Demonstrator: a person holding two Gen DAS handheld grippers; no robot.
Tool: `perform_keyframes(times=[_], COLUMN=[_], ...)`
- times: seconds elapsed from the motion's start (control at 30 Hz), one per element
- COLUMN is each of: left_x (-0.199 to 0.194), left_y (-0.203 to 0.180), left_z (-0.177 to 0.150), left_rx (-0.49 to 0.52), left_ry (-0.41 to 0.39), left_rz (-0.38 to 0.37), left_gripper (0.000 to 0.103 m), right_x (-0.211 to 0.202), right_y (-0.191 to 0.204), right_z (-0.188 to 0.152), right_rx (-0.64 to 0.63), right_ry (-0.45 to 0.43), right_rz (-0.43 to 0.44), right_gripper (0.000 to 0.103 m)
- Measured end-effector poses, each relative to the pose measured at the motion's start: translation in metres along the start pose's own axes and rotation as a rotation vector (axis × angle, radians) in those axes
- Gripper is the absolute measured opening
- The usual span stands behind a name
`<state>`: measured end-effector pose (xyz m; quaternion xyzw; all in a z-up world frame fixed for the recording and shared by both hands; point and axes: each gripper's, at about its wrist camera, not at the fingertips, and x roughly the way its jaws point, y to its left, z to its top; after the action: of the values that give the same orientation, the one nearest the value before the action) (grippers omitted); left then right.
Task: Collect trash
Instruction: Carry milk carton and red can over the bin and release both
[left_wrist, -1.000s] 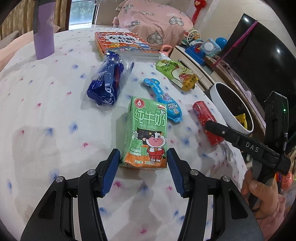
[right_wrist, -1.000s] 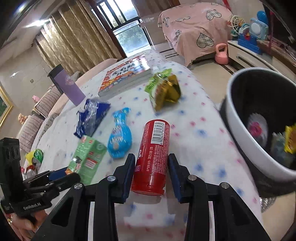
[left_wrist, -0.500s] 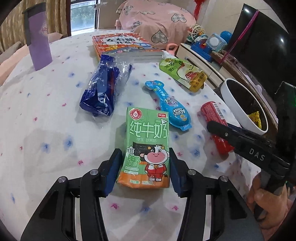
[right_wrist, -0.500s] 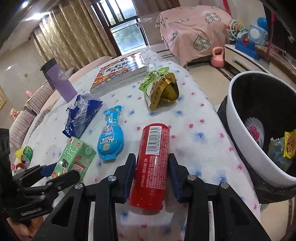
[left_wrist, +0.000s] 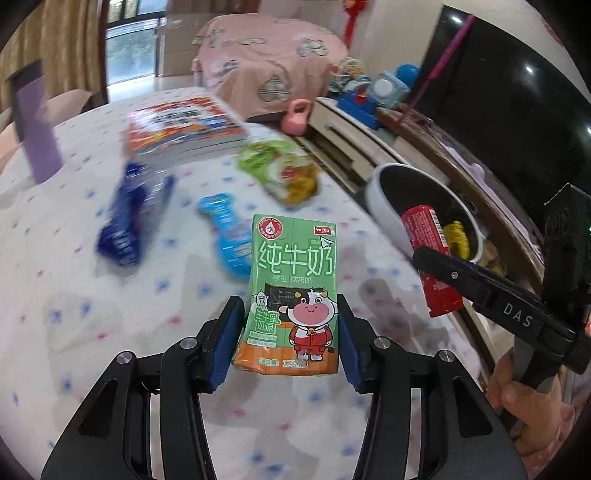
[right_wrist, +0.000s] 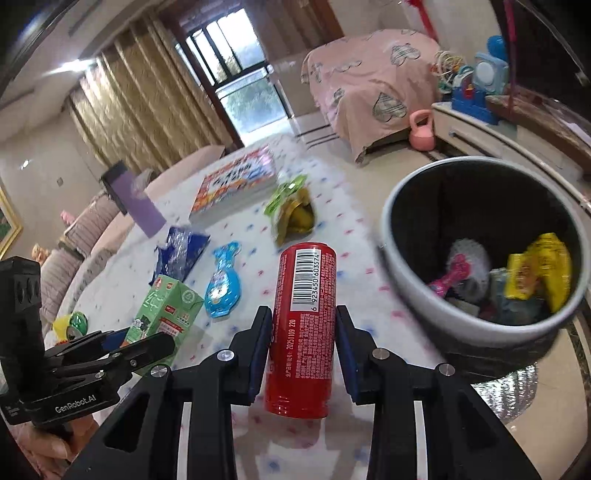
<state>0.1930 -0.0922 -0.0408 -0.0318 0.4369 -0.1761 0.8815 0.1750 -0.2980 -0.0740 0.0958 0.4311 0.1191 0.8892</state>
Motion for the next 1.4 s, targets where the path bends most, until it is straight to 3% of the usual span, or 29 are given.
perform_keyframes(times=[0.3, 0.53, 1.4], left_x=[0.008, 0.013, 0.071], left_y=[-0.062, -0.087, -0.146], left_z=[0.021, 0.031, 0.08], left_rx=[0.102, 0.144, 0.23], left_ry=[-0.013, -0.014, 0.027], left_rz=[-0.075, -0.096, -0.083], left_gripper=[0.048, 0.048, 0.048], right_x=[-0.052, -0.069, -0.05], right_y=[-0.046, -0.079, -0.132], right_z=[0.006, 0.009, 0.045], right_rx=[0.08, 0.142, 0.149], right_ry=[-0.092, -0.128, -0.128], right_rz=[-0.055, -0.097, -0.161], right_gripper=[0.035, 0.035, 0.035])
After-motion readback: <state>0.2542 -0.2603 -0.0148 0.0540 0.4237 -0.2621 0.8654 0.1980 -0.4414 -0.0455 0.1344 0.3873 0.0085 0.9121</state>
